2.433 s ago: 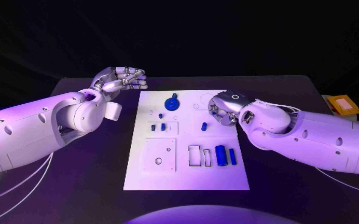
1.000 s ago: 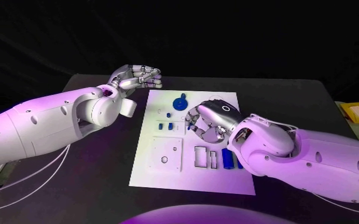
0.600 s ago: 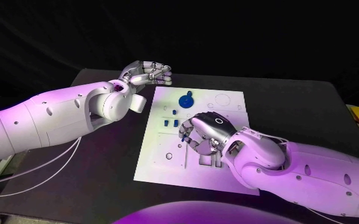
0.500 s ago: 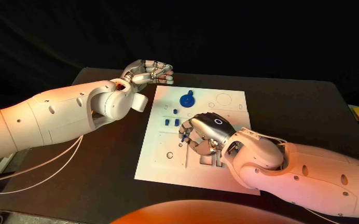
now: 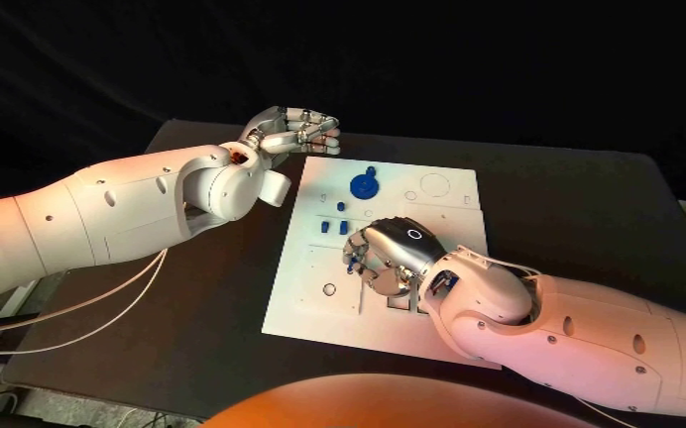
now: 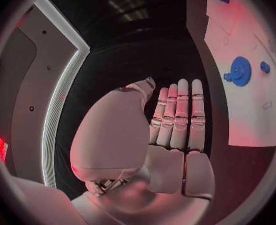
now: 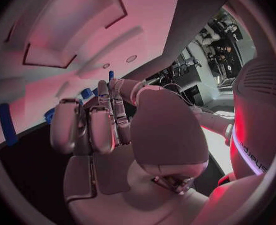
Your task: Assemble the parts on the task board
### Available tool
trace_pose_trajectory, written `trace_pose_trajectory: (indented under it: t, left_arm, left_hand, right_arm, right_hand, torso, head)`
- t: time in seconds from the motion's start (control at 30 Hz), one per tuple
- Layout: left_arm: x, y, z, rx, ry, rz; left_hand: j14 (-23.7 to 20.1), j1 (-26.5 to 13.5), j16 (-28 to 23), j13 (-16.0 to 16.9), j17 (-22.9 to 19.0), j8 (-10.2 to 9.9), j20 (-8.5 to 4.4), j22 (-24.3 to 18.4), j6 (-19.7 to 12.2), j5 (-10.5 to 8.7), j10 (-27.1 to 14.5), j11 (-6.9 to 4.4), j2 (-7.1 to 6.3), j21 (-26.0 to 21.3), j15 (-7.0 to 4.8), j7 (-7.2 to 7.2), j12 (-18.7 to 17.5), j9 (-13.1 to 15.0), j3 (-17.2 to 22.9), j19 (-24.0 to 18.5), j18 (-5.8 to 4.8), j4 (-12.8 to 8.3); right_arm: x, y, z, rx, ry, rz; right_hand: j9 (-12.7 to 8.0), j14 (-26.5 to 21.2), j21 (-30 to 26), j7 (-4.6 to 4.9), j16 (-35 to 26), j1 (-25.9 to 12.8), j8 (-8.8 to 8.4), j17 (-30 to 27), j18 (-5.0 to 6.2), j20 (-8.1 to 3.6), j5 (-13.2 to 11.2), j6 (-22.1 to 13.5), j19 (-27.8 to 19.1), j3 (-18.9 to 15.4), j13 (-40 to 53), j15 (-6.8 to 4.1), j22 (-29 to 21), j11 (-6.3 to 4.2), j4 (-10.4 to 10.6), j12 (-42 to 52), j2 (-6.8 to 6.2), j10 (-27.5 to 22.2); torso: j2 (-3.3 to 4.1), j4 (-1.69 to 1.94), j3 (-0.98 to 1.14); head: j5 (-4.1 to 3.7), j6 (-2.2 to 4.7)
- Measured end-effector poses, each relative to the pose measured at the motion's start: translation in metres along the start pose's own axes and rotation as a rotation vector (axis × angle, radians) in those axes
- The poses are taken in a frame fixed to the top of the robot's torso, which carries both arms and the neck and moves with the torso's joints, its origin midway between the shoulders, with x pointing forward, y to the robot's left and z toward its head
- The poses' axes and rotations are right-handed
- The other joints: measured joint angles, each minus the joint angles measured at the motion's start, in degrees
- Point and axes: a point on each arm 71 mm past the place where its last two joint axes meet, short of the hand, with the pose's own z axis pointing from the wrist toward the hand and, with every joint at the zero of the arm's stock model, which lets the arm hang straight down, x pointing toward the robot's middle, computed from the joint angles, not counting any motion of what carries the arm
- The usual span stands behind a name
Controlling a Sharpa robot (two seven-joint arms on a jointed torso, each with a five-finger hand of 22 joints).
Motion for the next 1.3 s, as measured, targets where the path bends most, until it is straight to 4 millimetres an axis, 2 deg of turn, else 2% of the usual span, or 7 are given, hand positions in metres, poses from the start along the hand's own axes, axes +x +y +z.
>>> trace_pose_trajectory:
  t: [0.37, 1.3]
  left_arm:
    - [0.0001, 0.0, 0.0, 0.0, 0.001, 0.0]
    - [0.0007, -0.0001, -0.0005, -0.001, 0.006, -0.002]
  left_hand:
    - [0.0, 0.0, 0.0, 0.0, -0.01, 0.0, 0.0, 0.0, 0.0, 0.0, 0.0, 0.0, 0.0, 0.0, 0.0, 0.0, 0.0, 0.0, 0.0, 0.0, 0.0, 0.0]
    - [0.0, 0.0, -0.23, 0.0, 0.1, -0.24, 0.0, -0.07, 0.0, 0.0, 0.0, 0.0, 0.0, -0.22, 0.0, 0.0, 0.0, 0.0, 0.0, 0.0, 0.0, 0.0]
  right_arm:
    - [0.0041, 0.0001, 0.0022, 0.003, 0.014, -0.007]
    - [0.0084, 0.001, 0.0071, 0.018, 0.038, -0.059]
  right_hand:
    - [0.1, 0.0, -0.11, -0.01, 0.0, 0.0, 0.0, -0.07, 0.0, 0.0, -0.15, -0.03, 0.0, -0.01, -0.01, 0.0, -0.01, 0.08, 0.0, -0.16, 0.0, 0.09]
    - [0.17, 0.0, -0.22, -0.03, 0.0, 0.01, -0.08, -0.13, 0.0, 0.0, -0.9, -0.41, 0.0, 0.0, 0.05, 0.0, -0.03, 0.09, -0.32, 0.03, -0.01, 0.1]
  torso:
    - [-0.05, -0.05, 0.02]
    - [-0.03, -0.07, 0.05]
  head:
    - [0.43, -0.55]
    - [0.93, -1.16]
